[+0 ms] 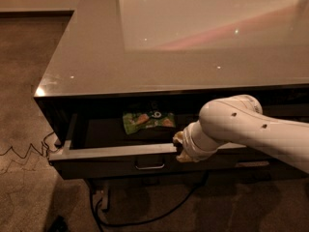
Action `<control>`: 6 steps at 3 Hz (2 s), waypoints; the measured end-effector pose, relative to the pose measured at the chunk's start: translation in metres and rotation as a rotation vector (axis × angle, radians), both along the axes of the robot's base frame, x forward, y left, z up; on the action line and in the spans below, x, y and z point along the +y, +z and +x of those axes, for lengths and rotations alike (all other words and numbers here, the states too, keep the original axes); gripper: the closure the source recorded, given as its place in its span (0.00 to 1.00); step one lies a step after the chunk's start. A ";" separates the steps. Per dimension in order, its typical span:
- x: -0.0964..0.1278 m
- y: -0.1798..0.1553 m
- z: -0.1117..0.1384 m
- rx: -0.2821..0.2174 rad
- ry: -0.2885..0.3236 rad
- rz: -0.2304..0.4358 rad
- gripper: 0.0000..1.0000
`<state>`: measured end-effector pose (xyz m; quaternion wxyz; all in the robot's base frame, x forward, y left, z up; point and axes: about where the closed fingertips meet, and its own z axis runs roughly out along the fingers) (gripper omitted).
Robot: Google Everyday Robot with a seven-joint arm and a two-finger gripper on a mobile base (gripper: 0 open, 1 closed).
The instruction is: Open top drawer
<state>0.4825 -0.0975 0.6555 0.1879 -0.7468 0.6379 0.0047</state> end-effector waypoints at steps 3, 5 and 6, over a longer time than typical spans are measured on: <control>-0.019 0.010 -0.061 -0.016 -0.111 0.031 0.16; -0.026 -0.002 -0.080 -0.029 -0.099 0.037 0.00; -0.029 -0.012 -0.079 -0.004 -0.096 0.063 0.00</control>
Offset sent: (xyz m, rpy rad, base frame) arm -0.1840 -0.0714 -0.0205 0.0076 0.0667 -0.2619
